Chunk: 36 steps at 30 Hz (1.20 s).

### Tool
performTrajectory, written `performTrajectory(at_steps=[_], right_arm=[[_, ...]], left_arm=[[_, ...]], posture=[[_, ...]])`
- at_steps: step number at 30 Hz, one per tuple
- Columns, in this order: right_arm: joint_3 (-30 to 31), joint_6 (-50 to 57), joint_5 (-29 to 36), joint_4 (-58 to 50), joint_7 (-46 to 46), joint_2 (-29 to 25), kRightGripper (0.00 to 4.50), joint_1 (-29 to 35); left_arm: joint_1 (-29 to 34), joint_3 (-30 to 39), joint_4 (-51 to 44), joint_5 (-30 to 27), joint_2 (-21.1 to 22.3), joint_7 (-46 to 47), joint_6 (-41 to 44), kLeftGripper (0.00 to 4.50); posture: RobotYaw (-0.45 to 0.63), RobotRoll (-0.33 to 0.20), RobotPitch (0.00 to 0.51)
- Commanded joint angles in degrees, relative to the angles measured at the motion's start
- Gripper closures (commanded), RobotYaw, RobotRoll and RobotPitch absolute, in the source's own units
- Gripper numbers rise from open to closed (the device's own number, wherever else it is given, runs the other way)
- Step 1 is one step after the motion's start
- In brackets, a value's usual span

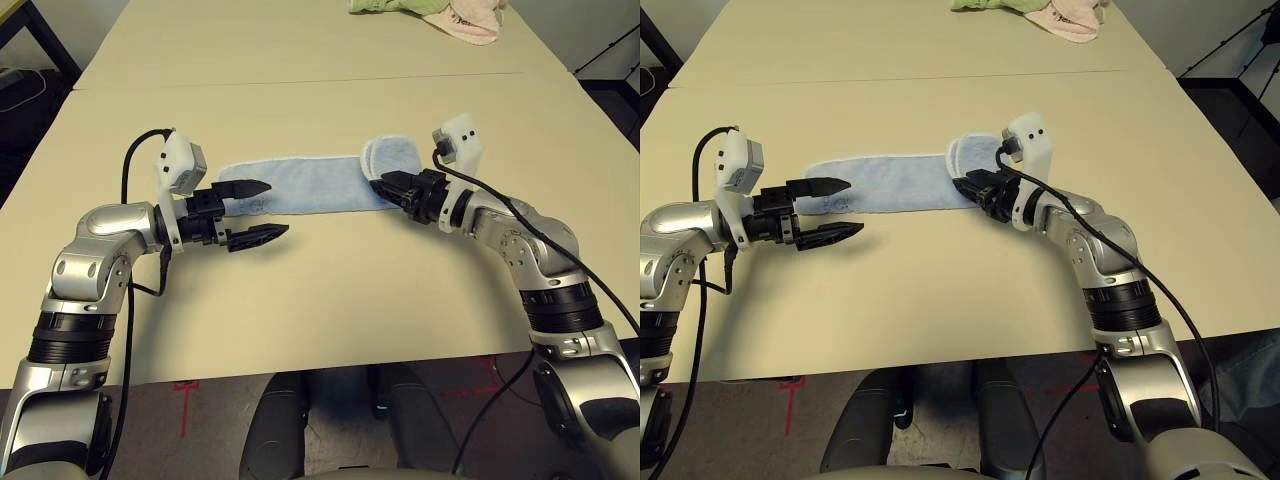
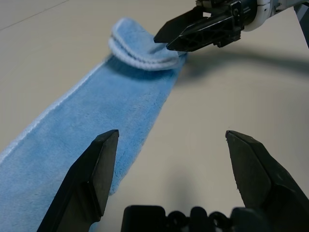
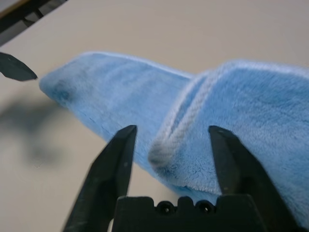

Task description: Fold the towel and set it aside.

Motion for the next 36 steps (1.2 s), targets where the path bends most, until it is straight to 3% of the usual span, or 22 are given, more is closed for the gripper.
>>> performTrajectory(at_steps=[1, 12, 25, 32, 36], right_arm=[[-0.65, 0.03, 0.22, 1.37, 0.05, 1.1, 0.04, -1.16], [-1.82, -3.45, -0.95, 7.24, 0.96, 3.14, 0.04, -7.11], [-1.92, -37.31, -8.48, 27.91, 19.68, -5.01, 0.04, -7.58], [-0.65, -47.95, -11.07, 37.22, 31.79, -7.53, 0.04, -8.72], [0.98, -53.03, -14.56, 42.81, 35.66, -8.95, 0.04, -10.37]], left_arm=[[-0.25, -1.23, 0.6, 0.93, -0.35, 0.06, 0.27, 0.0], [-0.64, -1.29, 1.16, 1.22, -0.58, 0.79, -0.03, 0.0], [1.89, 2.19, 0.19, 1.02, -1.17, 9.91, 2.53, 0.0], [4.33, 6.8, -3.75, 1.84, -2.14, 21.52, 8.63, 0.0], [6.02, 11.9, -9.74, -0.61, -4.79, 32.29, 18.43, 0.0]], posture=[[0.0, 0.0, 0.187], [0.01, 0.0, 0.179], [0.02, 0.0, 0.176], [0.06, 0.0, 0.177], [0.09, 0.0, 0.178]])
